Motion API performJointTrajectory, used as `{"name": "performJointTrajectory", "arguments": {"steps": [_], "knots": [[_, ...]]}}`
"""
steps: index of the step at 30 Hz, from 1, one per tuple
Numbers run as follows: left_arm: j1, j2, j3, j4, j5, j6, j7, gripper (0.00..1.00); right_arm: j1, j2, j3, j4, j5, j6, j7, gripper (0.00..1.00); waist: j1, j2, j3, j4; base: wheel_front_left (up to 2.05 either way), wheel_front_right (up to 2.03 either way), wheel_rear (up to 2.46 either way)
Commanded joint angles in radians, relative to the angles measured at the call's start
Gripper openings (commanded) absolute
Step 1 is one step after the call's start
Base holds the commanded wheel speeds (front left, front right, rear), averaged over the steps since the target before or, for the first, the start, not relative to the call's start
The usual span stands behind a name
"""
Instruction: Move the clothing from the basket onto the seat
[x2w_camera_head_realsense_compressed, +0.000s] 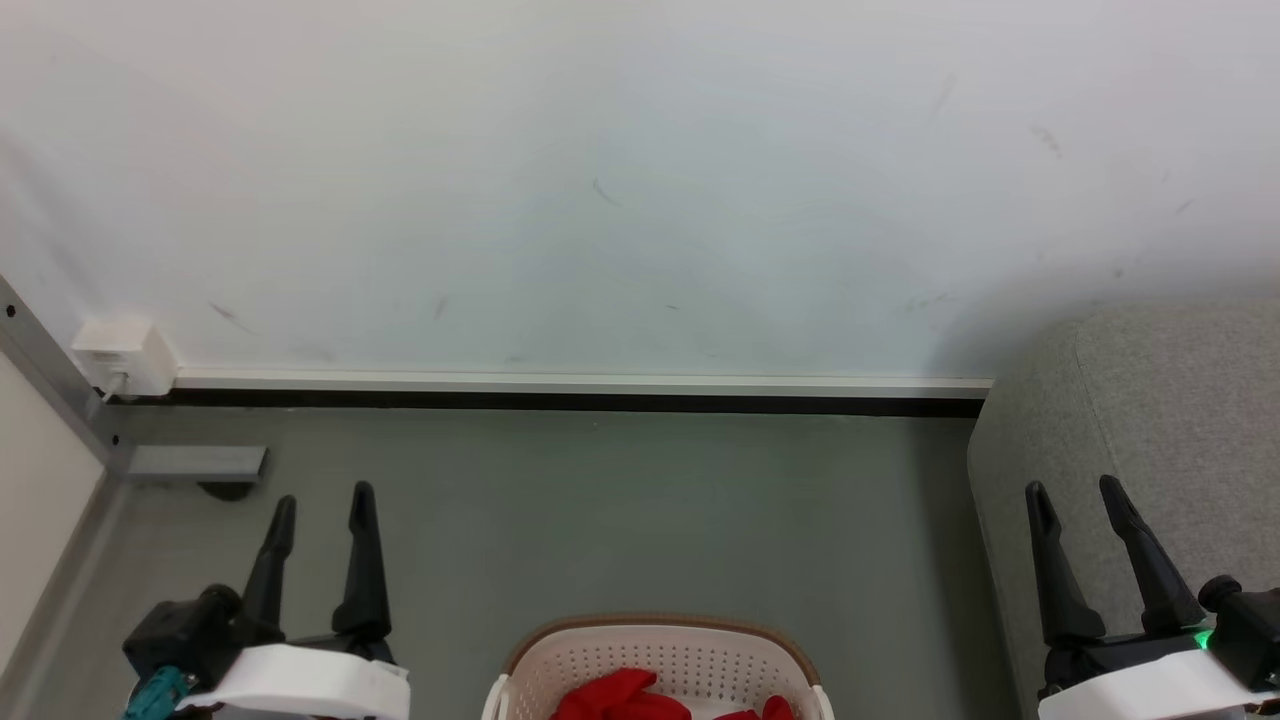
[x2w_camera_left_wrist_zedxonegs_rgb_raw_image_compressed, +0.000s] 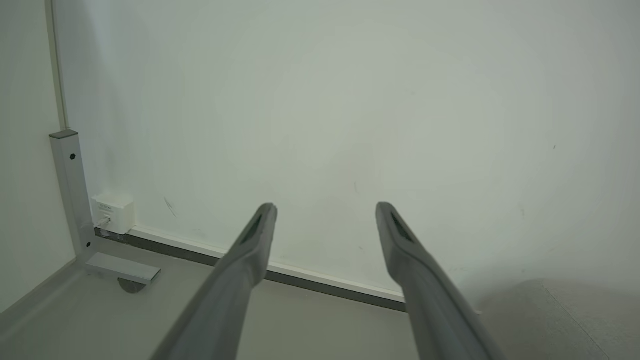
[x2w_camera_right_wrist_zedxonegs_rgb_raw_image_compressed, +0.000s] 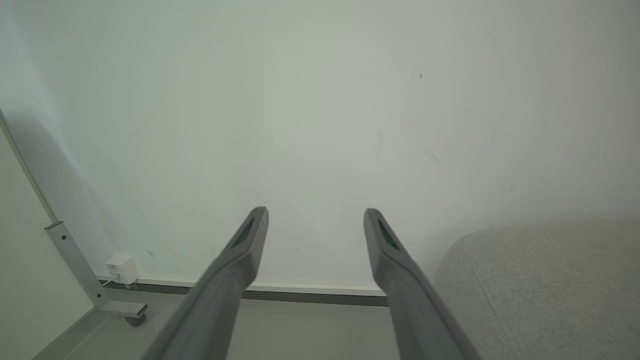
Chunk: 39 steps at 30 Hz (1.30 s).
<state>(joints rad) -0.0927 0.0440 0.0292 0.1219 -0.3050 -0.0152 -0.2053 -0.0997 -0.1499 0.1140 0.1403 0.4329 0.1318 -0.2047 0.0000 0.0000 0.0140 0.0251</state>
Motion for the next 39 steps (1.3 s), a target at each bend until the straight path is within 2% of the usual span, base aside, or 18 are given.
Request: {"name": "performJointTrajectory", "arguments": {"steps": [1, 27, 39], "knots": [[0.002, 0.008, 0.001, -0.010, 0.037, 0.005, -0.010, 1.00, -0.002, -0.007, 0.001, -0.010, -0.022, -0.002, -0.010, 1.00, 0.0000, 0.0000, 0.000, 0.000, 0.00, 0.00, 0.00], [-0.002, 0.009, -0.014, 0.016, 0.227, 0.018, -0.058, 1.00, -0.005, -0.002, 0.017, -0.028, -0.185, -0.002, -0.059, 1.00, 0.0000, 0.0000, 0.004, -0.013, 0.00, 0.00, 0.00], [-0.004, 0.009, -0.011, 0.023, 0.226, 0.015, -0.060, 1.00, -0.010, 0.005, 0.013, -0.024, -0.178, -0.002, -0.061, 1.00, 0.0000, 0.0000, -0.002, -0.018, 0.00, 0.00, 0.00]]}}
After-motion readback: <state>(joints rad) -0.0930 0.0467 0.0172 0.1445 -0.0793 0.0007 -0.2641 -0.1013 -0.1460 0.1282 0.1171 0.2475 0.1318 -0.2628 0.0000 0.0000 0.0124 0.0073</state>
